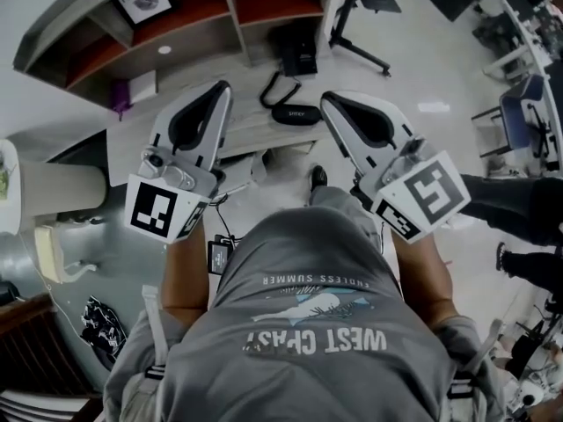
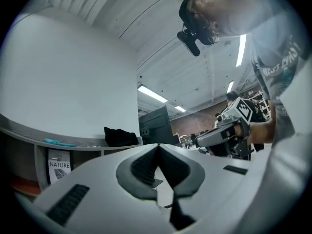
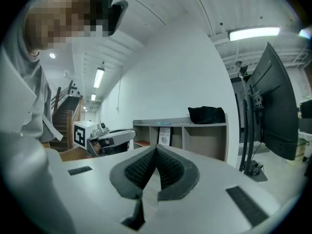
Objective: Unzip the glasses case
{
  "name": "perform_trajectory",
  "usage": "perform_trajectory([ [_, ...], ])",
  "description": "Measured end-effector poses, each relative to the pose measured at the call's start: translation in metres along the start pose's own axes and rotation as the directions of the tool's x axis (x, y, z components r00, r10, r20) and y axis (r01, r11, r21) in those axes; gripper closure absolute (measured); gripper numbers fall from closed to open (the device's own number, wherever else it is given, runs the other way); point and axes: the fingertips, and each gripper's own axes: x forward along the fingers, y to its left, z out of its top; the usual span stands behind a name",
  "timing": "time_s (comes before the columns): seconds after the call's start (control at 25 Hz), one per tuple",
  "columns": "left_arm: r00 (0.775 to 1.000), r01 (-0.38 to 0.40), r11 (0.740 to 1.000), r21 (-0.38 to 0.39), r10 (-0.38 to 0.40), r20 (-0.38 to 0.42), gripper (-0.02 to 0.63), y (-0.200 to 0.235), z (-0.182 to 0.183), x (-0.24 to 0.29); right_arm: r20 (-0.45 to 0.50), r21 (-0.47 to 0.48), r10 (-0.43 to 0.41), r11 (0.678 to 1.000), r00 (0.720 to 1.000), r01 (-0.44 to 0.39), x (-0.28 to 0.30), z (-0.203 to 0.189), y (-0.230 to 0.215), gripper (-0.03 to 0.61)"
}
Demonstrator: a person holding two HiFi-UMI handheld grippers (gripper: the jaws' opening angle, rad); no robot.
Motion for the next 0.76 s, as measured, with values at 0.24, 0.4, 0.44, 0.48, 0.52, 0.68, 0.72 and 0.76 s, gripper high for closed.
perform_trajectory([
  [0.24, 1.000, 0.015, 1.000, 0.010, -0.015, 0.005, 0.614, -0.011, 0.003, -0.006, 0.016, 0.008, -0.016, 1.000, 1.000, 0.016, -0.016, 0.004, 0.004, 0.572],
  [0.4, 1.000, 0.017, 1.000, 0.012, -0.017, 0.009, 0.614, -0.017, 0.004, -0.013, 0.014, 0.012, -0.025, 1.000, 1.000, 0.025, -0.025, 0.001, 0.009, 0.572],
  [0.44, 1.000, 0.017, 1.000, 0.012, -0.017, 0.009, 0.614, -0.018, 0.004, -0.015, 0.013, 0.013, -0.027, 1.000, 1.000, 0.027, -0.027, 0.000, 0.012, 0.572],
  [0.48, 1.000, 0.017, 1.000, 0.013, -0.018, 0.010, 0.614, -0.019, 0.005, -0.017, 0.012, 0.014, -0.028, 1.000, 1.000, 0.028, -0.028, 0.000, 0.013, 0.572],
  [0.52, 1.000, 0.018, 1.000, 0.012, -0.018, 0.011, 0.614, -0.019, 0.007, -0.018, 0.010, 0.016, -0.028, 0.999, 1.000, 0.028, -0.029, 0.000, 0.014, 0.571],
  [0.68, 1.000, 0.018, 1.000, 0.005, -0.018, 0.008, 0.614, -0.015, 0.016, -0.010, -0.004, 0.022, -0.028, 0.999, 1.000, 0.028, -0.028, 0.012, 0.008, 0.572],
  [0.72, 1.000, 0.018, 1.000, 0.003, -0.018, 0.007, 0.614, -0.013, 0.019, -0.007, -0.007, 0.024, -0.028, 0.999, 1.000, 0.028, -0.028, 0.016, 0.005, 0.572],
  [0.76, 1.000, 0.018, 1.000, 0.000, -0.018, 0.006, 0.614, -0.011, 0.022, -0.003, -0.010, 0.025, -0.028, 0.999, 1.000, 0.028, -0.027, 0.020, 0.002, 0.572],
])
